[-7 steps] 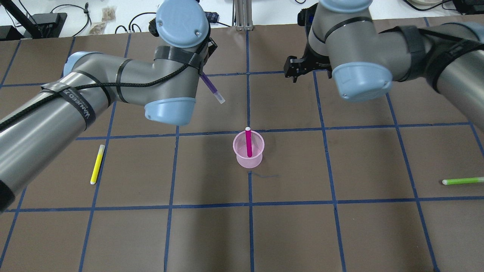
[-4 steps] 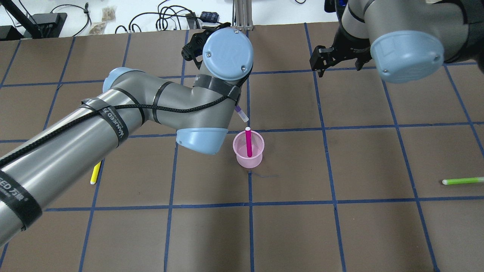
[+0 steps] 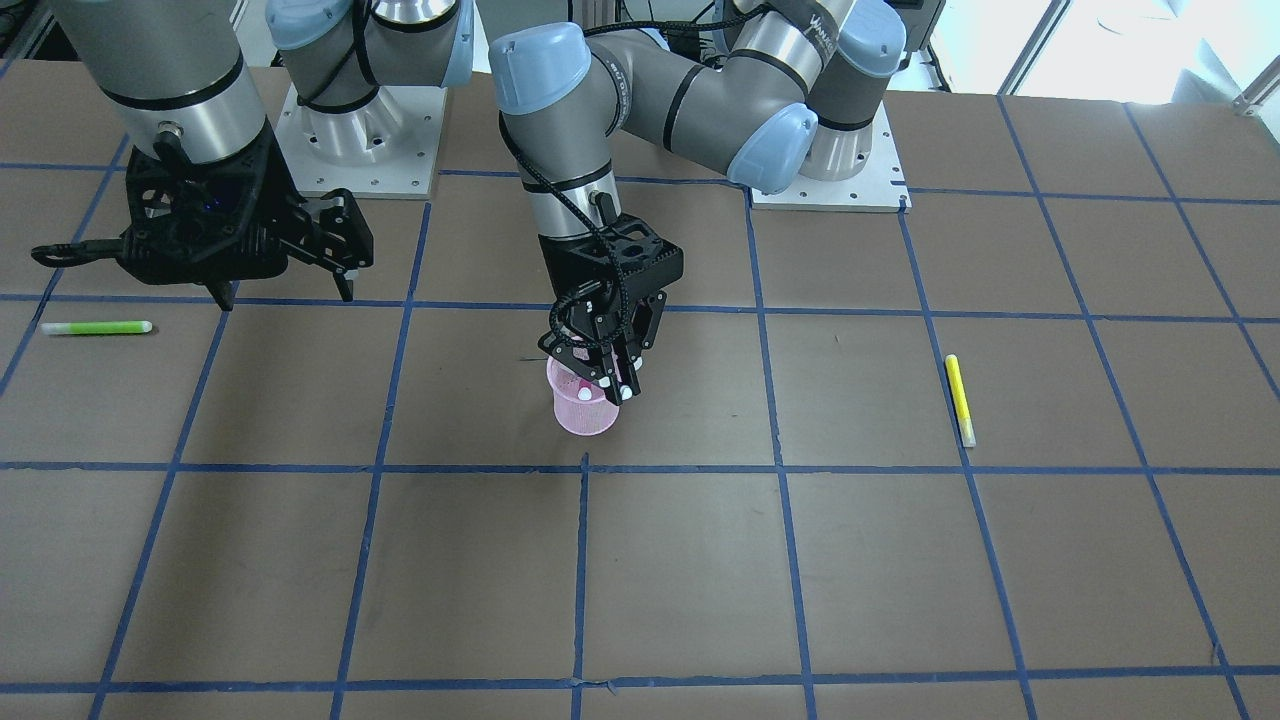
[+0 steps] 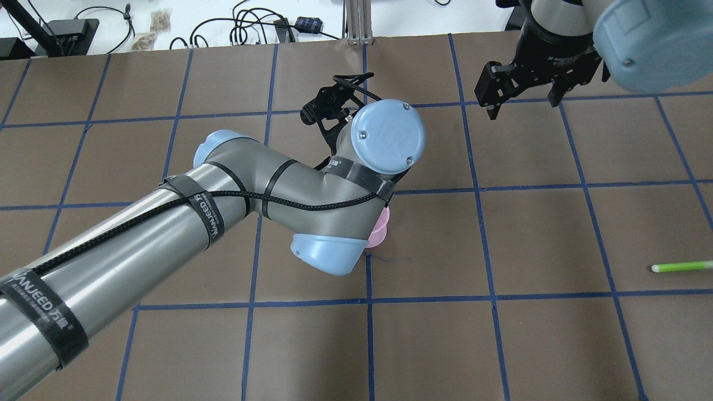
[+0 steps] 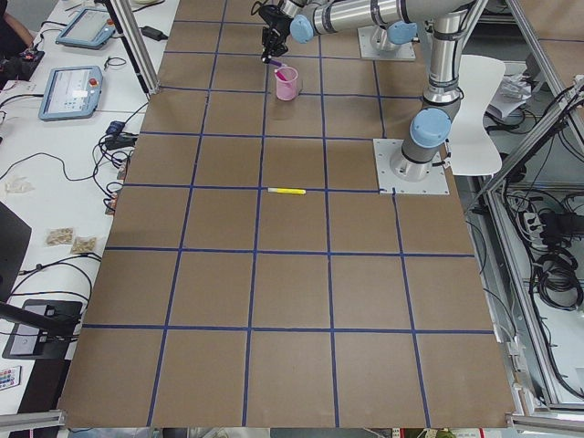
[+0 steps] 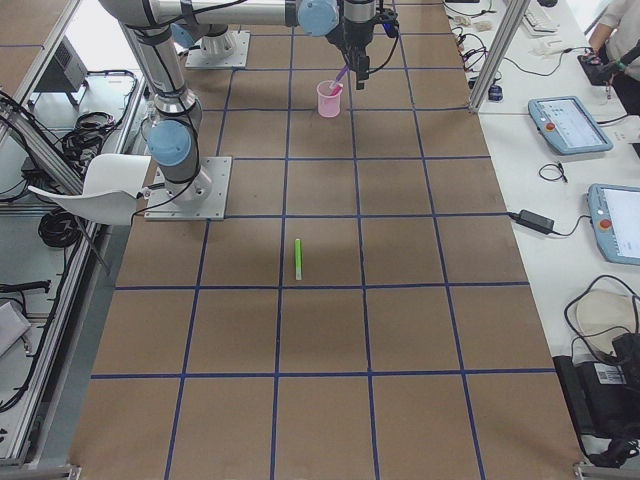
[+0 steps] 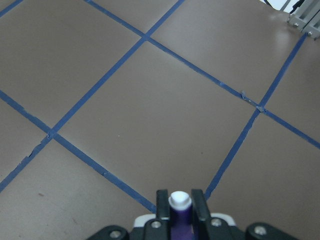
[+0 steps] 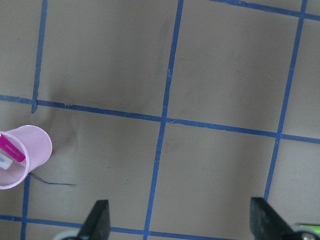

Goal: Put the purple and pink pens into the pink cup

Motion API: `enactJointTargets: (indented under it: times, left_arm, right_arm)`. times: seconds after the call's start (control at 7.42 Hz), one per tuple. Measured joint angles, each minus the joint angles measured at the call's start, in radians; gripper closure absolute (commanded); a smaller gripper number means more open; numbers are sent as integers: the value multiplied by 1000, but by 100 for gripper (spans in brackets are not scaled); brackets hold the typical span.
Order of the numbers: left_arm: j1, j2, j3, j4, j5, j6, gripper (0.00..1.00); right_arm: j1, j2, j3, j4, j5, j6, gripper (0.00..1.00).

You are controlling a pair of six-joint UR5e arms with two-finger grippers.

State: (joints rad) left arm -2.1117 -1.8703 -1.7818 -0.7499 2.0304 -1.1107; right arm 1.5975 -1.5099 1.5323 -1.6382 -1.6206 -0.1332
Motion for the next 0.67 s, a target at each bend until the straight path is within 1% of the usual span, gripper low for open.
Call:
enactJointTargets:
  times: [0.4,0.54,0.67]
  left_arm:
    - [-5,-2,-40,-1,18,-19,100]
    - [-6,-3,-51,-1,19,-25,73]
    - [-7,-3,-56,0,18,-33,11]
  right_arm:
    - [1,-6,4,15,6,13,0]
    - [1,-5,5,17,6,14,0]
    - [1,-5,5,18,5,15,0]
